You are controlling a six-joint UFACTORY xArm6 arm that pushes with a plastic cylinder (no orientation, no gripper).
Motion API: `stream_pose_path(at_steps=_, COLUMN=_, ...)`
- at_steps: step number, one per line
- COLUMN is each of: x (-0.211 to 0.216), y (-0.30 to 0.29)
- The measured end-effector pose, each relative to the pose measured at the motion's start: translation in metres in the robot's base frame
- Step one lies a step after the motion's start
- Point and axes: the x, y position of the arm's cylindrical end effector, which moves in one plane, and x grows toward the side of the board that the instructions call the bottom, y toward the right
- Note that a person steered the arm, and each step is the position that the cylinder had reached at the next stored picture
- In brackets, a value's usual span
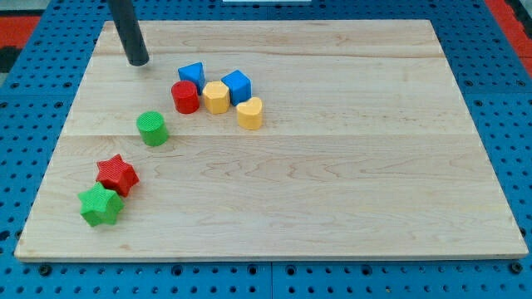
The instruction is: Push blue triangle into the towards blue cube
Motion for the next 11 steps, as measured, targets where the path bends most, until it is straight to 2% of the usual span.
stream_pose_path(at_steps=1, x=0.005, y=0.028)
stream_pose_path(at_steps=3, x=0.018, y=0.029)
stream_pose_path(at_steps=7, x=0.041, y=0.102)
stream_pose_path(at_steps=8, x=0.044, y=0.132)
stream_pose_path(at_steps=10, x=0.043, y=0.245)
stream_pose_path(at_steps=11, x=0.052, y=0.236)
